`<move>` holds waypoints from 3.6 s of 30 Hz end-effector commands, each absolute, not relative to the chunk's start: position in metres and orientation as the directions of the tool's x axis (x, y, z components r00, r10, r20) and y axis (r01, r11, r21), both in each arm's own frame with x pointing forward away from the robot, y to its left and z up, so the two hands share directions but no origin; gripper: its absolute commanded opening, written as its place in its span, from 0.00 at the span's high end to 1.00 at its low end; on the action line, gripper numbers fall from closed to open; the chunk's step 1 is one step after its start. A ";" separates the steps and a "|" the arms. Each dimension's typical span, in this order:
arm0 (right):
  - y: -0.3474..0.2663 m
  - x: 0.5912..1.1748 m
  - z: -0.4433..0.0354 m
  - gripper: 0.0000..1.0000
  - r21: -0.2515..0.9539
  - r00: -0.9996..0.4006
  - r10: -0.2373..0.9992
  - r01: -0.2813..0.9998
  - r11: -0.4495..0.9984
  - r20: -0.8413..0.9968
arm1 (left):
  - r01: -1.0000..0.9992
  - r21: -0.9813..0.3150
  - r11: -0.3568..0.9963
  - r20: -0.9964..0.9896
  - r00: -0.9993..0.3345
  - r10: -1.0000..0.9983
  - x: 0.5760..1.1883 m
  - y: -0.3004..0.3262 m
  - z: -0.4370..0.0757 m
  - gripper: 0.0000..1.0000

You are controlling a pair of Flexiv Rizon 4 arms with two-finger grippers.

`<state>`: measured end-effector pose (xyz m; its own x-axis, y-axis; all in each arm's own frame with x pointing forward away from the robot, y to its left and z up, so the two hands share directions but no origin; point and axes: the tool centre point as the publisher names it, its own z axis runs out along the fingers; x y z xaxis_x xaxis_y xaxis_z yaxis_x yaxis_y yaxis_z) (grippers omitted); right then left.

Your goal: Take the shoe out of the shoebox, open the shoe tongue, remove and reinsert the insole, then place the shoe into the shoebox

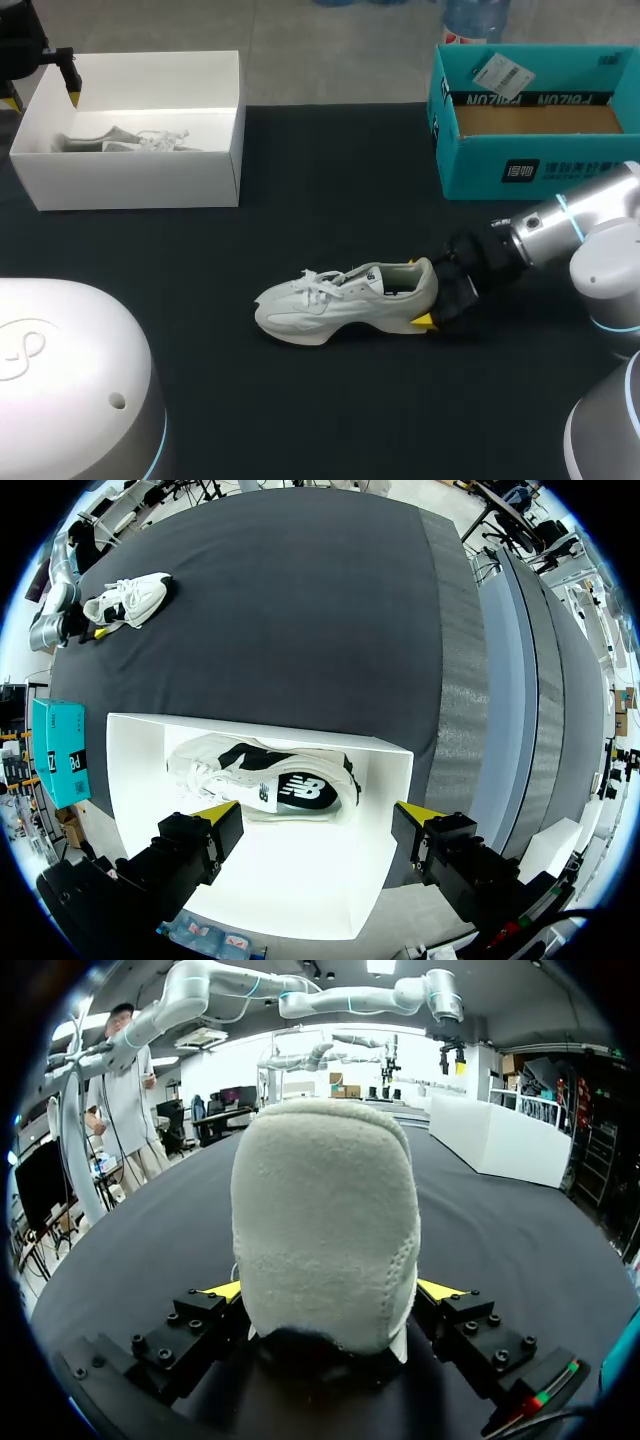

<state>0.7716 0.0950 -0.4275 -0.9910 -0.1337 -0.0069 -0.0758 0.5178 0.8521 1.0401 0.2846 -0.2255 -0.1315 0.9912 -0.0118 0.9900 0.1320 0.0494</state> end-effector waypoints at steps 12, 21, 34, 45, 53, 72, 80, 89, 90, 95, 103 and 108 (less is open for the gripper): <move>0.094 0.767 -0.425 1.00 0.845 -0.998 -0.050 -0.057 0.532 -0.035 | 0.990 0.051 0.132 -0.009 -0.131 0.991 1.039 0.284 -0.225 0.00; 0.089 0.766 -0.425 1.00 0.843 -0.999 -0.032 -0.047 0.536 -0.036 | 0.990 0.051 0.132 -0.009 -0.131 0.991 1.039 0.284 -0.225 0.00; 0.089 0.768 -0.428 1.00 0.849 -0.999 -0.036 -0.043 0.527 -0.028 | 0.990 0.051 0.132 -0.009 -0.131 0.991 1.039 0.284 -0.225 0.00; 0.089 0.768 -0.428 1.00 0.849 -0.999 -0.036 -0.043 0.527 -0.028 | 0.990 0.051 0.132 -0.009 -0.131 0.991 1.039 0.284 -0.225 0.00; 0.089 0.768 -0.428 1.00 0.849 -0.999 -0.036 -0.043 0.527 -0.028 | 0.990 0.051 0.132 -0.009 -0.131 0.991 1.039 0.284 -0.225 0.00; 0.089 0.768 -0.428 1.00 0.849 -0.999 -0.036 -0.043 0.527 -0.028 | 0.943 -0.006 0.333 -0.010 -0.333 0.943 1.031 0.287 -0.215 0.00; 0.089 0.768 -0.428 1.00 0.849 -0.999 -0.036 -0.043 0.527 -0.028 | 0.764 0.054 0.643 0.006 -0.645 0.765 1.009 0.277 -0.206 0.00; 0.089 0.768 -0.428 1.00 0.849 -0.999 -0.036 -0.043 0.527 -0.028 | 0.569 0.118 0.814 0.010 -0.820 0.572 0.977 0.254 -0.209 0.00; 0.089 0.768 -0.428 1.00 0.849 -0.999 -0.036 -0.043 0.527 -0.028 | 0.569 0.118 0.814 0.010 -0.820 0.572 0.977 0.254 -0.209 0.00; 0.089 0.768 -0.428 1.00 0.849 -0.999 -0.036 -0.043 0.527 -0.028 | 0.569 0.118 0.814 0.010 -0.820 0.572 0.977 0.254 -0.209 0.00; 0.089 0.768 -0.428 1.00 0.849 -0.999 -0.036 -0.043 0.527 -0.028 | 0.569 0.118 0.814 0.010 -0.820 0.572 0.977 0.254 -0.209 0.00; 0.089 0.768 -0.428 1.00 0.849 -0.999 -0.036 -0.043 0.527 -0.028 | 0.345 0.040 0.938 0.028 -0.939 0.344 0.949 0.226 -0.213 0.00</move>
<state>0.7683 0.0891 -0.4275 -0.9989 -0.0376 -0.0265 -0.0423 0.5261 0.8494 0.9598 0.2373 -0.2139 -0.8825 0.4695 0.0276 0.4703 0.8806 0.0570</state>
